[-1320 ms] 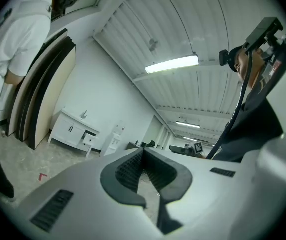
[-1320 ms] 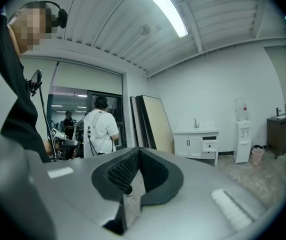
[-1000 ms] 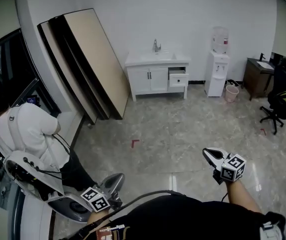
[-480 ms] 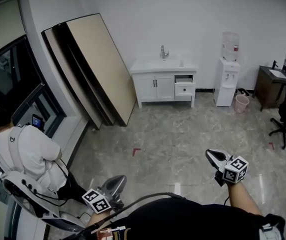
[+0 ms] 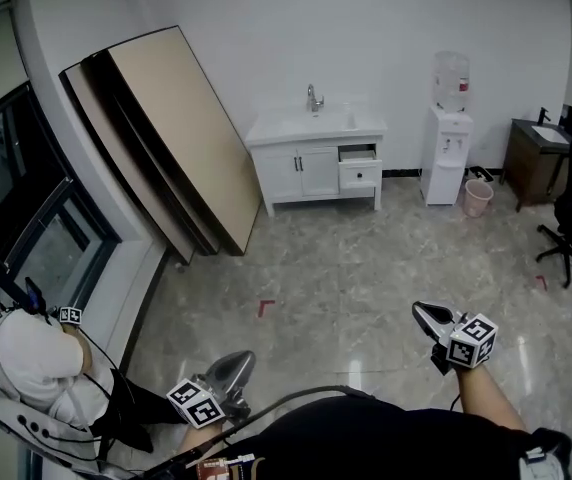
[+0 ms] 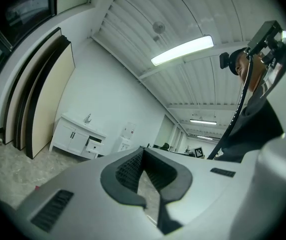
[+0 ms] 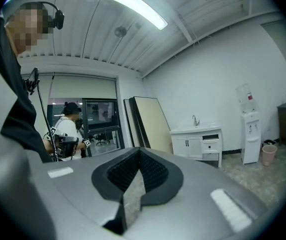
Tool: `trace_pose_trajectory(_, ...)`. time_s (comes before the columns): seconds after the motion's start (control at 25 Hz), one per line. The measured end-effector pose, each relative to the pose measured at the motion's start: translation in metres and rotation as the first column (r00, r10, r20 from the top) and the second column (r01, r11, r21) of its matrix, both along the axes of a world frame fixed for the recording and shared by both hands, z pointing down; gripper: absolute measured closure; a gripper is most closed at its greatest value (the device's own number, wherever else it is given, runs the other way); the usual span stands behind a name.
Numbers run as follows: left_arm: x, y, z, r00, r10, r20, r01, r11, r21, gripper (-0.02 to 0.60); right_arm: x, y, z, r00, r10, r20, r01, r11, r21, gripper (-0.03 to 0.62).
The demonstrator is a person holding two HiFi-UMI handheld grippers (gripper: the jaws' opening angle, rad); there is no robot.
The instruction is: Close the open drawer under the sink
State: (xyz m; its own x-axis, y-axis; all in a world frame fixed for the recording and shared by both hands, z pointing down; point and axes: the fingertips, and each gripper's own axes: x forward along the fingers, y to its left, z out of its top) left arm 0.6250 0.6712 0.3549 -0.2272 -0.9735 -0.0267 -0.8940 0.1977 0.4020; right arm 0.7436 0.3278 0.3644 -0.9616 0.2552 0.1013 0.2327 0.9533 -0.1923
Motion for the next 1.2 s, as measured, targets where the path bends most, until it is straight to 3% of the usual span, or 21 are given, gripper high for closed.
trace_pose_trajectory(0.32,-0.09,-0.009,0.008,0.996,0.091,-0.012,-0.091,0.995,0.052,0.581,-0.054,0.001,-0.01,0.995,0.103,-0.01,-0.103,0.994,0.037,0.592)
trace_pose_trajectory(0.56,-0.172,0.014,-0.008,0.99,0.137,0.023,-0.138,0.988,0.065,0.581,-0.124,0.033,-0.035,0.99,0.138,0.027,-0.14,0.988,0.061,0.592)
trace_pose_trajectory(0.84,-0.253,0.061,-0.011,0.991,0.132,0.03,-0.134,0.989,0.067,0.581,-0.209,0.087,-0.044,0.993,0.116,0.016,-0.117,0.988,0.097,0.592)
trace_pose_trajectory(1.2,-0.314,0.103,0.0,0.995,0.094,0.01,-0.095,0.993,0.064,0.581,-0.283,0.125,-0.037,0.998,0.07,-0.001,-0.069,0.993,0.097,0.592)
